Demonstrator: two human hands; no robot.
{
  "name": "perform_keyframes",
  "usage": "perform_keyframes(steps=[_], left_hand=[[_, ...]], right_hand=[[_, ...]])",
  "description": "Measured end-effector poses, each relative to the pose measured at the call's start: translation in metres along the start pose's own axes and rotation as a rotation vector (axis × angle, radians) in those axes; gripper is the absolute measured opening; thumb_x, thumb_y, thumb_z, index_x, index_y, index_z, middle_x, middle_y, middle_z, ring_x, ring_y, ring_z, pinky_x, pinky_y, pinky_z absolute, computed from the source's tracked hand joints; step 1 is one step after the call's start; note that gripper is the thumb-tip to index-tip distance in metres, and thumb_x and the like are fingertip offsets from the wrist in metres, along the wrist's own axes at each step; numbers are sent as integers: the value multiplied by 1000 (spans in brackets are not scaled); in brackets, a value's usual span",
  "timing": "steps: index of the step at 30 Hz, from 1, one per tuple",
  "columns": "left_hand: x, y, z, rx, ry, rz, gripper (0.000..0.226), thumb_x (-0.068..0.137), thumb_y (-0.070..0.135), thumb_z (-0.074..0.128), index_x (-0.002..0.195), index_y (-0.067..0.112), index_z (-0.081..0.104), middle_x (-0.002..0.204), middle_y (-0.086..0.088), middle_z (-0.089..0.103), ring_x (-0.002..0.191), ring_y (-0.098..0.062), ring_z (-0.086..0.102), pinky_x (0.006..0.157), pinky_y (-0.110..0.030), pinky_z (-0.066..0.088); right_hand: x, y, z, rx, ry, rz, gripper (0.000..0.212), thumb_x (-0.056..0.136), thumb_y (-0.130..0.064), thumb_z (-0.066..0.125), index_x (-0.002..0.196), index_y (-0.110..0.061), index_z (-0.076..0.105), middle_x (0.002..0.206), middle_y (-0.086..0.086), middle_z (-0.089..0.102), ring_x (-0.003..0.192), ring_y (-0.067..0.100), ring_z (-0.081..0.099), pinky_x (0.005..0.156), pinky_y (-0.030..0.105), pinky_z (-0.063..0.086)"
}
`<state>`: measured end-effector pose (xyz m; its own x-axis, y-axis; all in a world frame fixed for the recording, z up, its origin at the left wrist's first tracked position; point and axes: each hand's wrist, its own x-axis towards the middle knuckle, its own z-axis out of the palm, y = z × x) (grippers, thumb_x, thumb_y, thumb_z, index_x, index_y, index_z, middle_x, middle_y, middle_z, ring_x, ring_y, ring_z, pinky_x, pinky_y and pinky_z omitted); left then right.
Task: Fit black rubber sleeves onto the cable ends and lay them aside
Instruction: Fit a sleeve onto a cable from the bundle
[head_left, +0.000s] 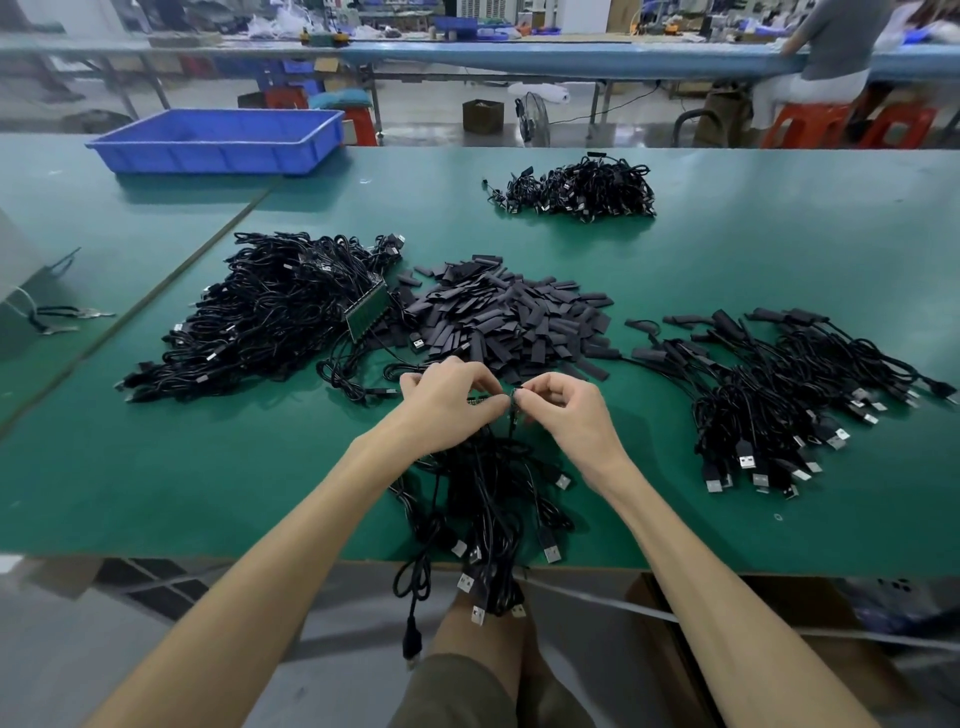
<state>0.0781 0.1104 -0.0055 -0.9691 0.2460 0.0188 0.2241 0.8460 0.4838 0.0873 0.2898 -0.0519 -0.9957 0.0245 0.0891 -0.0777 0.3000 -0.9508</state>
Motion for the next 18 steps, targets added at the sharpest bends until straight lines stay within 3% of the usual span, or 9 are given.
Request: perform_keyframes(steps=[4, 7, 12, 16, 18], left_hand=[[-7, 3, 3, 170, -216, 143, 44, 94, 64, 54, 103, 24, 69, 124, 6, 54, 118, -14, 49, 105, -39, 17], [-9, 1, 2, 178, -258, 196, 42, 93, 63, 56, 93, 23, 69, 131, 12, 51, 119, -12, 48, 112, -43, 17], [-12, -13, -6, -165, -270, 285, 19, 91, 43, 70, 86, 25, 69, 129, 9, 59, 114, -8, 56, 105, -32, 38], [-22, -28, -9, -527, -235, 230, 27, 91, 43, 64, 83, 18, 72, 118, 5, 65, 108, -8, 61, 96, -22, 41], [-25, -35, -9, -649, -182, 174, 37, 94, 45, 61, 90, 11, 74, 115, 4, 66, 104, -10, 62, 94, -21, 42]], right_hand=[[0, 0, 0, 19, 21, 6, 7, 90, -19, 76, 83, -16, 75, 81, 4, 77, 76, 14, 68, 87, 49, 56], [0, 1, 0, 25, 25, 13, 7, 89, -20, 76, 84, -15, 74, 80, 5, 76, 74, 15, 66, 84, 50, 56], [1, 2, 0, 26, 31, 16, 8, 90, -20, 74, 84, -15, 73, 76, -1, 73, 72, 11, 63, 79, 44, 55], [1, 3, -1, 73, 24, 18, 10, 93, -22, 72, 86, -16, 73, 75, -6, 74, 69, 7, 65, 72, 30, 51], [1, 3, -1, 115, -16, 19, 9, 97, -20, 67, 90, -14, 69, 80, -1, 79, 71, 12, 69, 70, 30, 52]])
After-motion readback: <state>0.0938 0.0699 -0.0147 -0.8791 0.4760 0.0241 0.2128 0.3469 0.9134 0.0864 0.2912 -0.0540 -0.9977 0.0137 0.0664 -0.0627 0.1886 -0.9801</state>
